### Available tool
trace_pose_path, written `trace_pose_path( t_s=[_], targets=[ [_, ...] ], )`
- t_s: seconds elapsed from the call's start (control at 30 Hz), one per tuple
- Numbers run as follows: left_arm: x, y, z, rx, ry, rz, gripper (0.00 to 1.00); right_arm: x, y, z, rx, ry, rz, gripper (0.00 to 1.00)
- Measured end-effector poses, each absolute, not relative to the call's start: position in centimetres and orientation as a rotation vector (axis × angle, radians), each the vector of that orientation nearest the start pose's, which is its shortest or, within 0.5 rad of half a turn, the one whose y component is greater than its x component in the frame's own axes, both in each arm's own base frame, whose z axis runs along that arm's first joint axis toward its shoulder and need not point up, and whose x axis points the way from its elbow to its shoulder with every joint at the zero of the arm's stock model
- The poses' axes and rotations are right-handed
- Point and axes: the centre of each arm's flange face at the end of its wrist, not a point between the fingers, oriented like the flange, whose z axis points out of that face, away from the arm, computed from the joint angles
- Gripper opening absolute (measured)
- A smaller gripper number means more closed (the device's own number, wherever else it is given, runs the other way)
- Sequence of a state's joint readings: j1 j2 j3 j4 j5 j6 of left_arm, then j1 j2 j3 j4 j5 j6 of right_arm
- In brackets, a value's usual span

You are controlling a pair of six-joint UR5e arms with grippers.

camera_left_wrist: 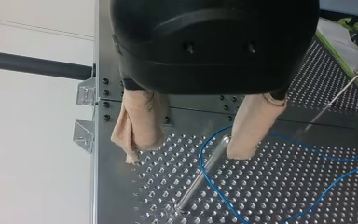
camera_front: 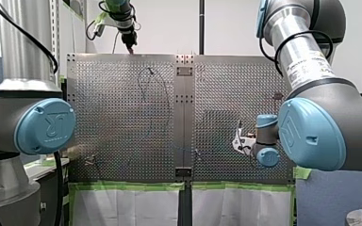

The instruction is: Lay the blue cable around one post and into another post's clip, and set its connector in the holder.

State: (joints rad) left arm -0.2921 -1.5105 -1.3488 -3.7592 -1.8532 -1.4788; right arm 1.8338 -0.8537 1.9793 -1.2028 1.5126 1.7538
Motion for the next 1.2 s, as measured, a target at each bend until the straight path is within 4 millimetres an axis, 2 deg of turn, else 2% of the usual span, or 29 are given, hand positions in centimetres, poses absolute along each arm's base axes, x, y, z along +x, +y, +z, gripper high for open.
trace_pose_path(
  t_s=[0.2, 0.6, 0.9, 1.2],
  targets=[
    [36.3, -22.4, 55.9, 0.176, 1.887, 0.099, 1.0, 27.8, -50.0, 3.7, 1.313, -1.139, 1.616, 0.01],
    [35.1, -25.9, 51.5, 0.188, 1.892, -0.011, 1.0, 28.2, -49.7, 3.6, 1.327, -1.133, 1.604, 0.01],
    [35.3, -29.0, 46.1, 0.184, 1.949, -0.054, 1.0, 28.3, -49.6, 3.7, 1.329, -1.121, 1.575, 0.01],
    [34.4, -32.9, 39.4, 0.242, 2.024, -0.144, 1.0, 28.9, -49.3, 4.6, 1.339, -1.095, 1.568, 0.01]
  ],
)
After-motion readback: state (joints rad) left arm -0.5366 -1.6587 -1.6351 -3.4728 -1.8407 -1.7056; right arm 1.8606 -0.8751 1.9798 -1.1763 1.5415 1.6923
